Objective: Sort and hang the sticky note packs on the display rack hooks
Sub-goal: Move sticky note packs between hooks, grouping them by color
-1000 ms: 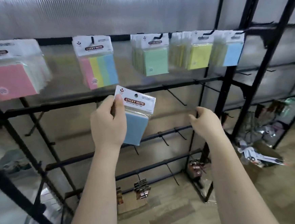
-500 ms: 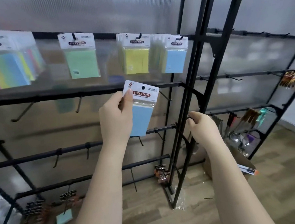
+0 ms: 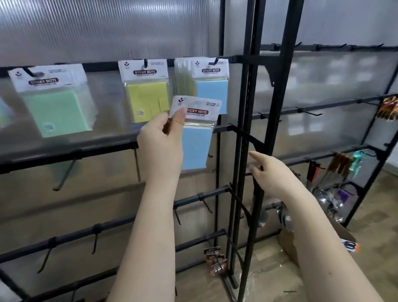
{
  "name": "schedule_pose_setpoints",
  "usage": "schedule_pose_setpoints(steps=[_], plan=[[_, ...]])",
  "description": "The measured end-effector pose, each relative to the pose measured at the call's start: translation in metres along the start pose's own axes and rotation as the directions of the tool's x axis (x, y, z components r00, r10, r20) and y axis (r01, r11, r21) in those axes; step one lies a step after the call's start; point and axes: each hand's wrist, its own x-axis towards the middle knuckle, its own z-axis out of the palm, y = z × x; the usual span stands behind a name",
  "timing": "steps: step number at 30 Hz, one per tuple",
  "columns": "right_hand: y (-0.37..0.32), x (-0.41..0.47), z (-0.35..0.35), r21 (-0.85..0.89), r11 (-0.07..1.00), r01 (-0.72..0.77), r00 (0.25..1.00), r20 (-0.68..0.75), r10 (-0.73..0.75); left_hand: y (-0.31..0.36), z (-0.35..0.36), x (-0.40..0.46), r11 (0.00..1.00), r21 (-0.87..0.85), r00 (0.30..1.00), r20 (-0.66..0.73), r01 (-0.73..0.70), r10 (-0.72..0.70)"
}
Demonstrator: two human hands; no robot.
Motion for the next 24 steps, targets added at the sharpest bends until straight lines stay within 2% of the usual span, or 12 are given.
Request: schedule_pose_setpoints(steps=[3,7,16,21,24], plan=[[0.001,0.030,-0.004,0.009,1.000,0.027,0.999,-0.021,-0.026,-0.006,0.027,0.027,0.997,-0.079,1.000,0.023,-0.011,0.013],[0.002,0.067,-0.004,-0.031,0.998,0.061,0.998,-0.019,-0.061,-0.013,0.061,0.065,0.997,-0.061,0.998,0.010,-0.054,0.055],[0.013,0.113,0.006,-0.082,0.994,0.077,0.992,0.105,-0.069,-0.029,0.101,0.116,0.996,-0.068,0.998,0.002,-0.059,0.059],[0.015,0.123,0.004,-0.044,0.991,0.122,0.980,0.162,-0.114,-0.026,0.110,0.112,0.992,-0.096,0.996,-0.049,-0.082,0.078],[0.016,0.129,0.002,-0.062,0.983,0.170,0.966,0.209,-0.154,-0.026,0.112,0.109,0.996,-0.042,0.991,-0.112,-0.084,0.079]])
